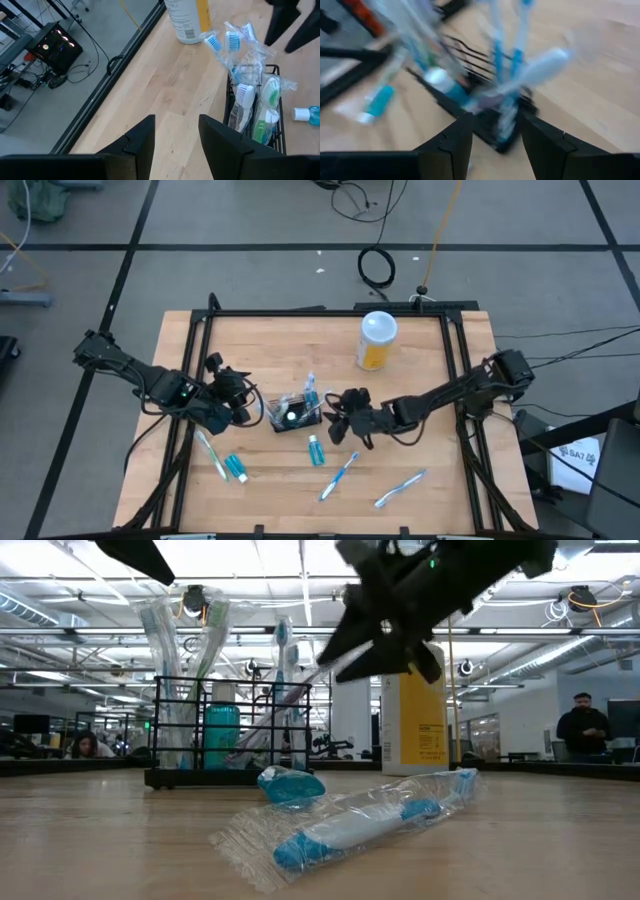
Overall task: Pick & Place toothbrushing station
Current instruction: Adjust the violet toothbrush
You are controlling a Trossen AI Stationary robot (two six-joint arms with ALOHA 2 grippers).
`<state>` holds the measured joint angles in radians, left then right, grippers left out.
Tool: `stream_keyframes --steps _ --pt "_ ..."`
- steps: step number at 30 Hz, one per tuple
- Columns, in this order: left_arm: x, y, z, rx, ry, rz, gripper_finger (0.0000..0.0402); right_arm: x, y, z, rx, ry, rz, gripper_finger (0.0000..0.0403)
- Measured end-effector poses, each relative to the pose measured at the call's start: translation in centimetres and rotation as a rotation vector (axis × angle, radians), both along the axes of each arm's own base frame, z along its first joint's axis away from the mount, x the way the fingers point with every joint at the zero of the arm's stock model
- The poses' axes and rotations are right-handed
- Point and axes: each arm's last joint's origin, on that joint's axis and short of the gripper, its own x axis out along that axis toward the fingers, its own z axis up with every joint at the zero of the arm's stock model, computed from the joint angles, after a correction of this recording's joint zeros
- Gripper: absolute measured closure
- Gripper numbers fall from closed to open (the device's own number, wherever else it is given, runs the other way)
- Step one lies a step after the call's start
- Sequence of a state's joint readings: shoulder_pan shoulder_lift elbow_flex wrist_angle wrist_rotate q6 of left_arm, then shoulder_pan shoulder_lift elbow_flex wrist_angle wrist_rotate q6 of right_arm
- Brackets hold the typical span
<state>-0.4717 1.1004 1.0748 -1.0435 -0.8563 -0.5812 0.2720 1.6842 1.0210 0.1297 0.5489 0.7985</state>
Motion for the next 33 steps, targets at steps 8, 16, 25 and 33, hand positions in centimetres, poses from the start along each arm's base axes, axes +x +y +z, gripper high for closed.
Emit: stream_keyframes --steps 8,16,25,33 --pt "0.0 0.0 0.0 -0.001 0.000 0.000 0.0243 0.4 -1.9 0.5 -0.053 -0.017 -0.021 0.0243" --pt "0.0 0.0 0.0 0.000 0.000 0.000 0.0243 1.0 -3.1 0.5 -0.068 -0.042 -0.044 0.0243" --pt "0.0 0.0 0.0 0.000 0.000 0.000 0.0243 1.1 -3.9 0.5 -0.095 -0.020 -0.034 0.0267" --pt "0.0 0.0 0.0 0.000 0.000 0.000 0.0243 1.2 -3.9 0.8 -0.104 -0.017 0.080 0.0348"
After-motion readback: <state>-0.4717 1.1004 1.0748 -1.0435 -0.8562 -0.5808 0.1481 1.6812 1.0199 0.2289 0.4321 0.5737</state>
